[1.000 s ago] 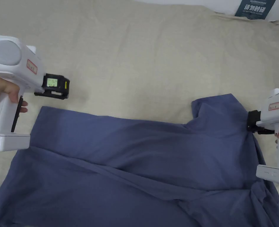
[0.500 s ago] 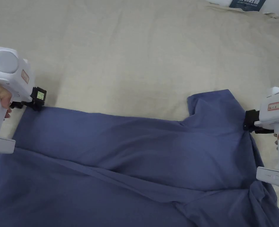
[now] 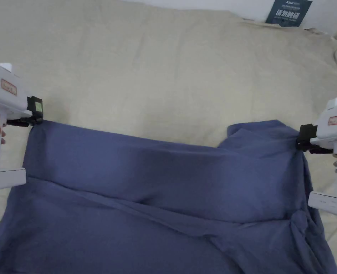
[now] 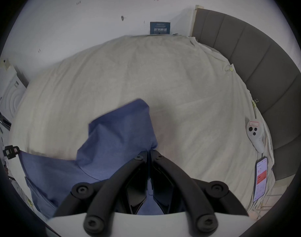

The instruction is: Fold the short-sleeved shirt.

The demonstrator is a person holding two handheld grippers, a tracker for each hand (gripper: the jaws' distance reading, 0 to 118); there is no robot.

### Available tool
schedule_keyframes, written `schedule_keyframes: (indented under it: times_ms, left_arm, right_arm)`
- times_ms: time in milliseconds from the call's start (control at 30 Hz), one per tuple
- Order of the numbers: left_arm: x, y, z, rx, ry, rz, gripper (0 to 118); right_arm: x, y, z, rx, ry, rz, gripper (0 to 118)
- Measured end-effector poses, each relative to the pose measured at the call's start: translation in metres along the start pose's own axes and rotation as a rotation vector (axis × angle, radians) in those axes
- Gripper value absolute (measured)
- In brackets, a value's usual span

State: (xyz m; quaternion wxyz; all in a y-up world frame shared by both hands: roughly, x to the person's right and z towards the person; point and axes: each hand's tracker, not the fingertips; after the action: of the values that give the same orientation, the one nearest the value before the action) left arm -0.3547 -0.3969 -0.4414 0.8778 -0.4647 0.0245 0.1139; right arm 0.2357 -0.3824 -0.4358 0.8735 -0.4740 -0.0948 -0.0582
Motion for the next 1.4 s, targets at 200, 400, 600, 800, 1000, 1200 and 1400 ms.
schedule_keyframes:
  times_ms: [200, 400, 600, 800, 1000, 1200, 1400]
  left_arm:
    - [-0.017, -0.025, 0.052, 0.036, -0.011, -0.031, 0]
    - [-0.029, -0.069, 0.095, 0.068, -0.026, -0.053, 0]
    - [-0.042, -0.134, 0.117, 0.060, -0.029, -0.049, 0]
    - [-0.061, -0.204, 0.101, -0.051, -0.011, 0.001, 0]
    - [-0.058, -0.236, 0.089, -0.104, 0.047, -0.013, 0]
    - [-0.044, -0.237, 0.089, -0.092, 0.122, -0.087, 40]
    - [-0.050, -0.206, 0.126, 0.048, 0.219, -0.108, 117]
  right_arm:
    - [0.017, -0.025, 0.058, 0.054, 0.018, 0.011, 2]
    - [0.038, -0.072, 0.114, 0.106, 0.053, 0.009, 2]
    - [0.054, -0.142, 0.141, 0.099, 0.071, 0.049, 2]
    - [0.069, -0.211, 0.121, 0.002, 0.062, 0.012, 2]
    - [0.079, -0.257, 0.083, -0.117, 0.047, -0.100, 2]
    - [0.083, -0.270, 0.075, -0.131, 0.046, -0.159, 20]
    - [0.089, -0.237, 0.123, -0.010, -0.065, -0.065, 101]
